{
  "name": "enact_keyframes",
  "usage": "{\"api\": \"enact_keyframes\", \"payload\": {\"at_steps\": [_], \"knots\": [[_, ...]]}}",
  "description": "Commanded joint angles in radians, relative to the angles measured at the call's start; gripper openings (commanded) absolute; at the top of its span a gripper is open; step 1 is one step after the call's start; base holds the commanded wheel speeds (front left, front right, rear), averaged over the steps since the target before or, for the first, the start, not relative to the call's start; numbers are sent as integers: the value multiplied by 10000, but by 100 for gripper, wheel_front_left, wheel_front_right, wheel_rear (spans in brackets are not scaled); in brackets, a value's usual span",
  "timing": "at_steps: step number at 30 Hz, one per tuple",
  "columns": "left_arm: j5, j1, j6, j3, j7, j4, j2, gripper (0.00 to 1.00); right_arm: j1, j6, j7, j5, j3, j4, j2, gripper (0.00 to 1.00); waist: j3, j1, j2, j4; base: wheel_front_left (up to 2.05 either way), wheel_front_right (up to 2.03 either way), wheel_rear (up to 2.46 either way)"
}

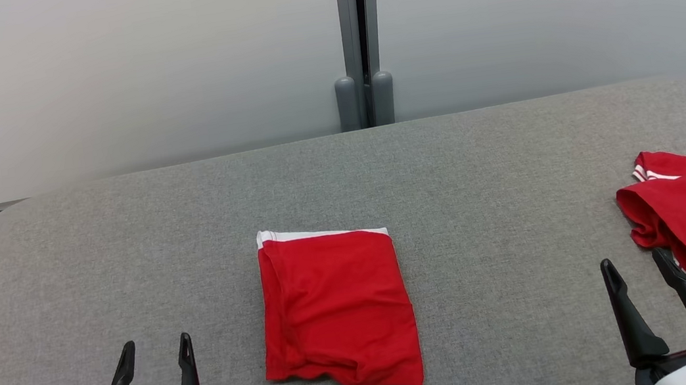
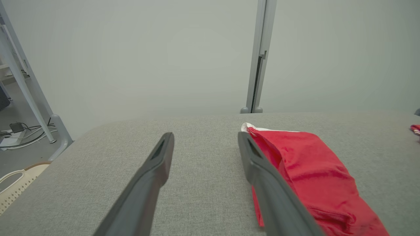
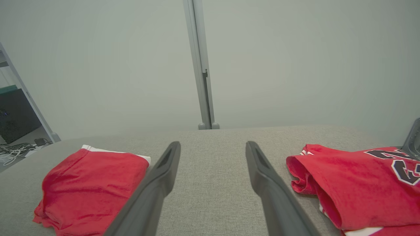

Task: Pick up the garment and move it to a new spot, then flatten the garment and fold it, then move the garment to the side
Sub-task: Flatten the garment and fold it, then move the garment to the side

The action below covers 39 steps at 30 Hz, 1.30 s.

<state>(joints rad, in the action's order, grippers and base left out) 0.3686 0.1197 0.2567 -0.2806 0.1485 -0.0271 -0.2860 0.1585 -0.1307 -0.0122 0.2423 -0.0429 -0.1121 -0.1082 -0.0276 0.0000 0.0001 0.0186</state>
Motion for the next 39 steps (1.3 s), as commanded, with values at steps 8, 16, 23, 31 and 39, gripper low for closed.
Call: {"api": "enact_keyframes", "payload": {"at_steps": [8, 16, 23, 31, 39], "knots": [[27, 35, 52, -46, -10, -23, -88, 100, 0, 1, -94, -163, 81, -38, -15, 100, 29, 0, -1, -2, 0, 0, 0], [-17, -125, 64, -94, 24, 7, -147, 100, -7, 1, -153, -196, 72, -71, -7, 100, 65, 0, -1, 28, 0, 0, 0], [-60, -221, 93, -152, 56, -10, -170, 100, -12, 1, -199, -197, 93, -81, -50, 100, 94, 0, -1, 61, 0, 0, 0], [-88, -475, 17, -278, 35, -12, -176, 100, 16, 1, -241, -241, 184, -22, -43, 100, 207, 0, -1, 406, 0, 0, 0], [-186, -1395, -185, -522, 202, -29, 35, 100, -592, 1, -81, -68, -91, 1058, 41, 100, 928, 0, -1, 1509, 0, 0, 0]]}}
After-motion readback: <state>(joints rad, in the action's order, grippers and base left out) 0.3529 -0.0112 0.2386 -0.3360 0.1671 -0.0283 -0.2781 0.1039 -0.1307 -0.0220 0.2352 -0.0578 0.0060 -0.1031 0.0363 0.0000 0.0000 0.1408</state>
